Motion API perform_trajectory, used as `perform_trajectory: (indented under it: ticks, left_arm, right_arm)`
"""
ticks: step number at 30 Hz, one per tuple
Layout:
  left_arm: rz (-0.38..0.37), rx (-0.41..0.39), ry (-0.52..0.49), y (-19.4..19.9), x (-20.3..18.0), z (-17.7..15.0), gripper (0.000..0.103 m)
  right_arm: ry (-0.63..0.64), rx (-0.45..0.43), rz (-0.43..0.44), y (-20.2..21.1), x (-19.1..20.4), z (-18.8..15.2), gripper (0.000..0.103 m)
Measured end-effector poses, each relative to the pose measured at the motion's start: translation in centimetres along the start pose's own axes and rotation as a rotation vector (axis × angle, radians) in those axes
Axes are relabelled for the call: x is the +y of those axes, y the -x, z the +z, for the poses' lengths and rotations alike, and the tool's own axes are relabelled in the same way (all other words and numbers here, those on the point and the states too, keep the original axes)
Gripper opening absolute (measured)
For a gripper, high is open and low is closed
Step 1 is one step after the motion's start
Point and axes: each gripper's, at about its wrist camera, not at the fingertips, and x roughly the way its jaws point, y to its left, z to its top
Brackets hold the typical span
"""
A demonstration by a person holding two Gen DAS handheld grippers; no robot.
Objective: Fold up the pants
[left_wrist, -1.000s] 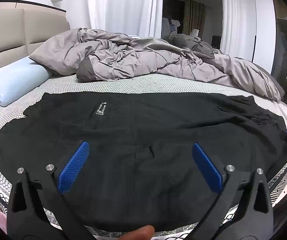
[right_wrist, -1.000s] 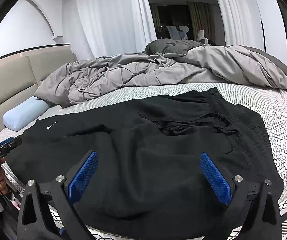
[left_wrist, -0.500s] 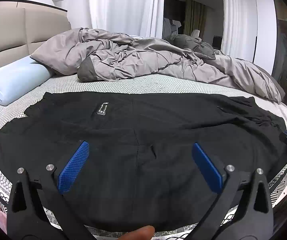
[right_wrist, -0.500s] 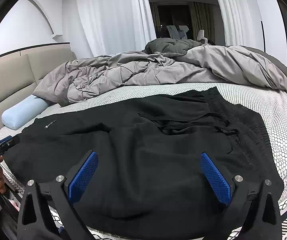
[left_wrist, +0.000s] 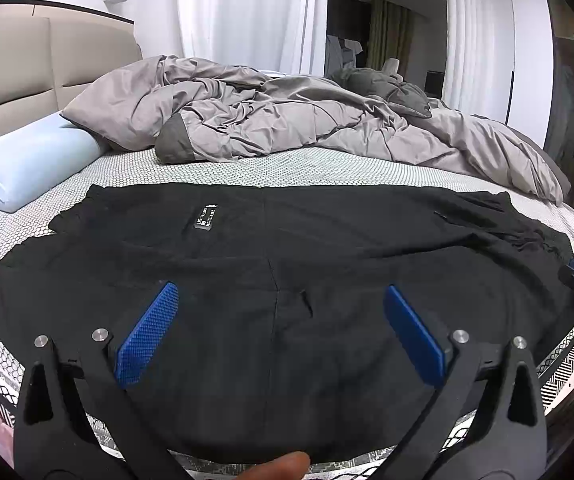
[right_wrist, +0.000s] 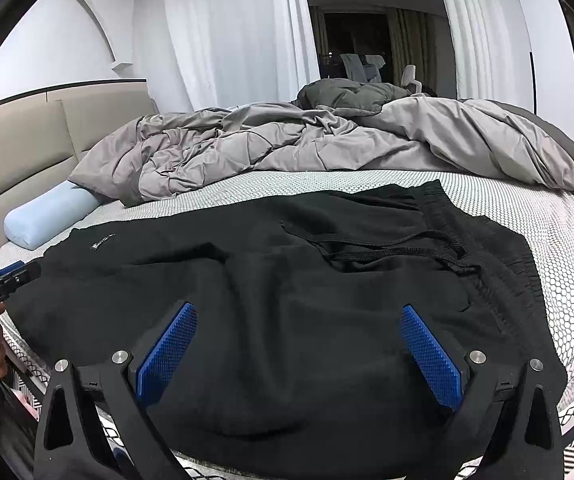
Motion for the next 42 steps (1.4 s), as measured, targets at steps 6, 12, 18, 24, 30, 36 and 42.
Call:
perform_trajectory:
  ticks: [6, 12, 18, 24, 30, 36, 42]
  left_arm:
    - [0.001, -0.001, -0.003, 0.0, -0.1, 0.0, 0.102]
    - [0.0, -0.001, 0.003, 0.1, -0.1, 0.0, 0.102]
    - [0.001, 0.001, 0.002, -0.1, 0.1, 0.1, 0.102]
    - [0.002, -0.002, 0.025, -0.2, 1.2, 0.3, 0.102]
    - [0.045, -0.005, 0.063, 1.1, 4.2, -0.3, 0.102]
    - [0.165, 0.033, 0.308, 3.8, 14.1, -1.3, 0.102]
    - [0.244, 0.098, 0.549, 4.4, 24.6, -3.3, 0.09]
  right_arm:
    - [-0.006, 0.006, 0.008, 0.0, 0.0, -0.1, 0.103]
    - [-0.006, 0.008, 0.011, 0.0, 0.0, -0.1, 0.103]
    - [-0.009, 0.01, 0.015, 0.1, 0.1, -0.1, 0.103]
    - [-0.019, 0.014, 0.009, 0.0, -0.1, -0.1, 0.103]
    - [-0.044, 0.027, 0.001, 0.1, -1.1, 0.7, 0.103]
    - [-0.002, 0.045, -0.046, 1.4, -3.4, 2.6, 0.103]
    - [-0.046, 0.067, -0.099, 1.6, -7.8, 4.1, 0.103]
